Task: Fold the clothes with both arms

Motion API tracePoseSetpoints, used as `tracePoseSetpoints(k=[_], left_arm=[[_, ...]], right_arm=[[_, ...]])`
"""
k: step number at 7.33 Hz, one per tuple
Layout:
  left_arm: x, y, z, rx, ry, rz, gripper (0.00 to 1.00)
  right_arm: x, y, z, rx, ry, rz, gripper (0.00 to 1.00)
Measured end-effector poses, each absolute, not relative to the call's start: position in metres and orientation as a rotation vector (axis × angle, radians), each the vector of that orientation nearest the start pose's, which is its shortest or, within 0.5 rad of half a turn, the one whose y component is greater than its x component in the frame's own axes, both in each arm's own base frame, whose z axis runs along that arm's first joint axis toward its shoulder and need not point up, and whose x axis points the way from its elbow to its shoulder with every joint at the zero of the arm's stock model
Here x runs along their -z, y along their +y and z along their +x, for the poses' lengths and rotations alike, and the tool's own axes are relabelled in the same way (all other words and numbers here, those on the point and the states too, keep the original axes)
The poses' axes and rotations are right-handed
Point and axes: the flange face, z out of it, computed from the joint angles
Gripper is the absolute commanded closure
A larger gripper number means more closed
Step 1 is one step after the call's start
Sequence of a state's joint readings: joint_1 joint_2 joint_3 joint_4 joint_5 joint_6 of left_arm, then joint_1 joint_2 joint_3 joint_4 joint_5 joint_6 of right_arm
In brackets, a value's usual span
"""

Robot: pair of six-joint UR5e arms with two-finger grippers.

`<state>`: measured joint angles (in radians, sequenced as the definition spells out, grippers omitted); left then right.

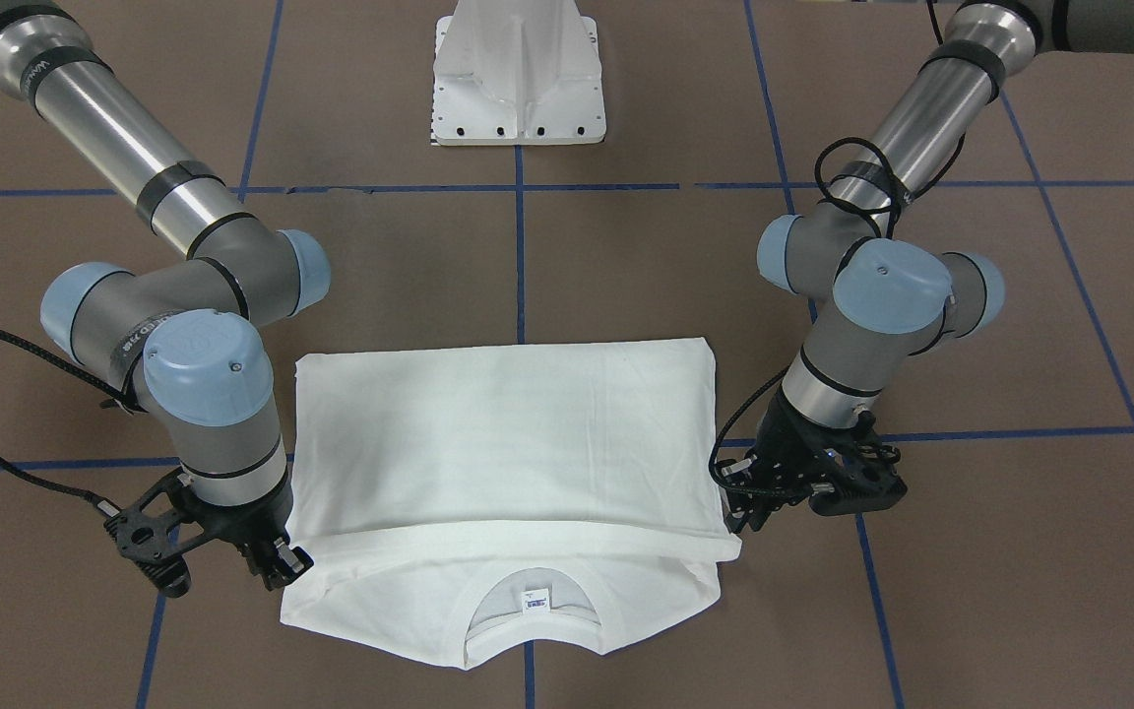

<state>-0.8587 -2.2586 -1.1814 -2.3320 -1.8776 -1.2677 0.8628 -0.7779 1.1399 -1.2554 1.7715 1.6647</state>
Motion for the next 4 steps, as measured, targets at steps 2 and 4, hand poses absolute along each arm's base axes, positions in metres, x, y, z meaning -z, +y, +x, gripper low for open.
tracePoseSetpoints(k=[2, 4], left_arm=[[-0.34, -0.658, 0.423, 0.345, 1.03, 0.349, 0.46], [-0.339, -0.658, 0.42, 0.344, 1.033, 0.353, 0.46]], right_arm=[[-0.346, -0.645, -0.419, -0.834, -0.787, 0.036, 0.29], [-0.356, -0.564, -0.413, -0.883, -0.847, -0.044, 0.21]])
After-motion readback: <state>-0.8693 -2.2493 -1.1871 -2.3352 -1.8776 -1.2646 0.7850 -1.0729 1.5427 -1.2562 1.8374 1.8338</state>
